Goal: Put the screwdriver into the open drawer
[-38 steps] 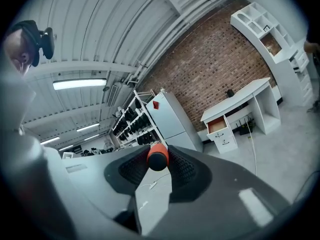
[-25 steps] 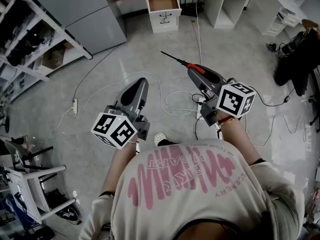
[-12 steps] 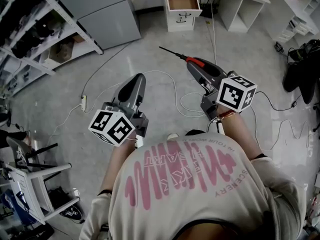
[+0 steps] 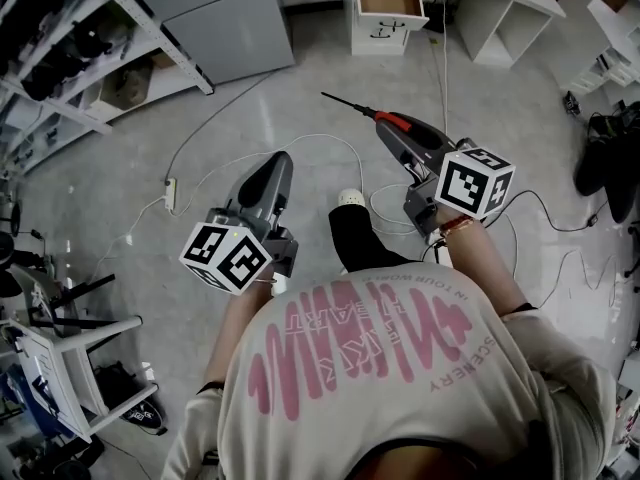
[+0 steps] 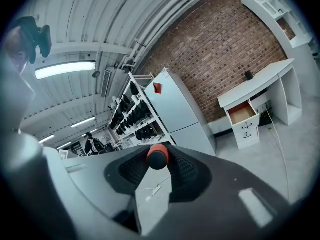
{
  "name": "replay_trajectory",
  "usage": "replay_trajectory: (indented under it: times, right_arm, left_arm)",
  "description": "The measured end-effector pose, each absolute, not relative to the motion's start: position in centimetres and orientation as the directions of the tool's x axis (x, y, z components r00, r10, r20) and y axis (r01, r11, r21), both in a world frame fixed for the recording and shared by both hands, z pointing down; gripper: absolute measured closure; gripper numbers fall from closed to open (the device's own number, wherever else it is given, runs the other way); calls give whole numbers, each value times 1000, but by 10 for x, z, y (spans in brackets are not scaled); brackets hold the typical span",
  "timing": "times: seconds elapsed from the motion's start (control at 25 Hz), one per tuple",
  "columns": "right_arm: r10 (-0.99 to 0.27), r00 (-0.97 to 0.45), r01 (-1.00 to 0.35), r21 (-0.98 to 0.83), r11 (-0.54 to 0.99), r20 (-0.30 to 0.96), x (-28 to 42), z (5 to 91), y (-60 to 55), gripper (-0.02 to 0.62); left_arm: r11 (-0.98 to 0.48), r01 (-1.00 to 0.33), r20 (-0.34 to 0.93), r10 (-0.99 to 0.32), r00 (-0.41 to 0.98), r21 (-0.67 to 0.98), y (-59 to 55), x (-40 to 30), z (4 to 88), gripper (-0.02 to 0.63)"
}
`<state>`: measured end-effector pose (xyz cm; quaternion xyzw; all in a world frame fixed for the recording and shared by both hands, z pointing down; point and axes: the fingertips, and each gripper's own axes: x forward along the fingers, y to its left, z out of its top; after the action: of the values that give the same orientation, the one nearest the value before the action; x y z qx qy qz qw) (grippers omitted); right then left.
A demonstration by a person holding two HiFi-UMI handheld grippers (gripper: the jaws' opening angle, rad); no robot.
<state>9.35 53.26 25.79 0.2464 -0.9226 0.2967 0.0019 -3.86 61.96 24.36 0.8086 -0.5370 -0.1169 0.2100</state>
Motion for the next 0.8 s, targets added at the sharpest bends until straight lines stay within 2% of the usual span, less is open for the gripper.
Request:
replay_trajectory:
  times: [0.4,0.8]
  right_arm:
    - [-455,-877,-458,-561,690,156,58,272,424,473]
    - [-530,-839,-497,-565,659,120,56,256,274,473]
  left_arm:
    - [-306,-837,60,-927,371,454,516,-79,254,602]
    - [-366,-828,36,-907,419,424,357,-96,233,603]
